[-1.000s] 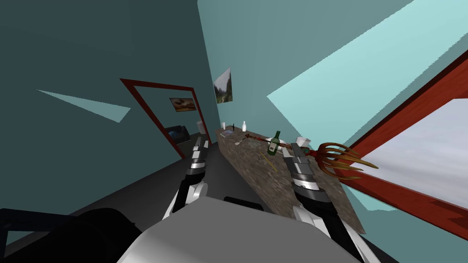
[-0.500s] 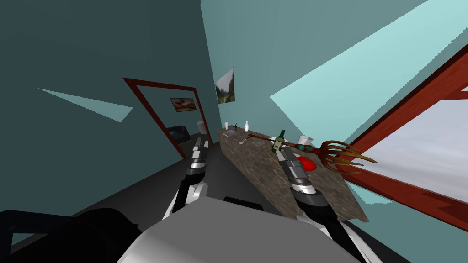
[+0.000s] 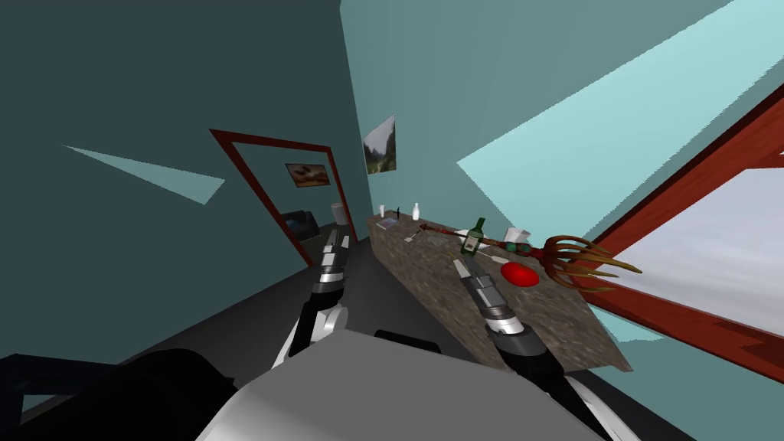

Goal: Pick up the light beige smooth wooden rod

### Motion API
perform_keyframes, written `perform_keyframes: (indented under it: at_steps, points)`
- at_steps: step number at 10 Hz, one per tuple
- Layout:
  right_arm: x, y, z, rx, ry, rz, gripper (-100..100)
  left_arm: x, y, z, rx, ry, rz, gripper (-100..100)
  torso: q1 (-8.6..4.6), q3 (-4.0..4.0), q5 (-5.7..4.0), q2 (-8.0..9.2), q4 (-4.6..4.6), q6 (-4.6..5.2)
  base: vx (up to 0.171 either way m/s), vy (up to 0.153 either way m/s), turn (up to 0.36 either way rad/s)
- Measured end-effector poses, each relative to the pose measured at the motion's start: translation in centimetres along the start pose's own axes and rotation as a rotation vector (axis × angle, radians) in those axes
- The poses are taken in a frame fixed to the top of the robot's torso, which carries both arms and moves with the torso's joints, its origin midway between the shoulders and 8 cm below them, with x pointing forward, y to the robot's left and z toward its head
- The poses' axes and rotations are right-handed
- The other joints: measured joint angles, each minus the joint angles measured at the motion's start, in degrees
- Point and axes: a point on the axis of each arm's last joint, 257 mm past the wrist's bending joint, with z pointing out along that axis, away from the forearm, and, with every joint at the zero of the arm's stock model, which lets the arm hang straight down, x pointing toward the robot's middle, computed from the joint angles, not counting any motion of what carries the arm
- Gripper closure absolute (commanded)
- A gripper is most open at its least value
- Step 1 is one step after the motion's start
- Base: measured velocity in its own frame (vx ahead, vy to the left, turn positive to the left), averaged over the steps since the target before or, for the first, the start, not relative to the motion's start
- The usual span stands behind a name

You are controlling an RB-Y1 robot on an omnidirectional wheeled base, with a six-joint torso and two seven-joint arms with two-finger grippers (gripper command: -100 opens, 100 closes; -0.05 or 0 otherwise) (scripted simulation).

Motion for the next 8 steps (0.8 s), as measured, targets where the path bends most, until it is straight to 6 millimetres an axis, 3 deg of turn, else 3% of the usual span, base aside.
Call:
perform_keyframes:
  at_steps: [8]
  points:
    - [5.1,-4.2,-4.3,0.141,0.232,0.017,-100,0.0,0.0,0.0,0.0,0.0,0.0,0,0.01,-0.03,0.01,-0.05,-0.01,0.01,0.002,0.086,0.003]
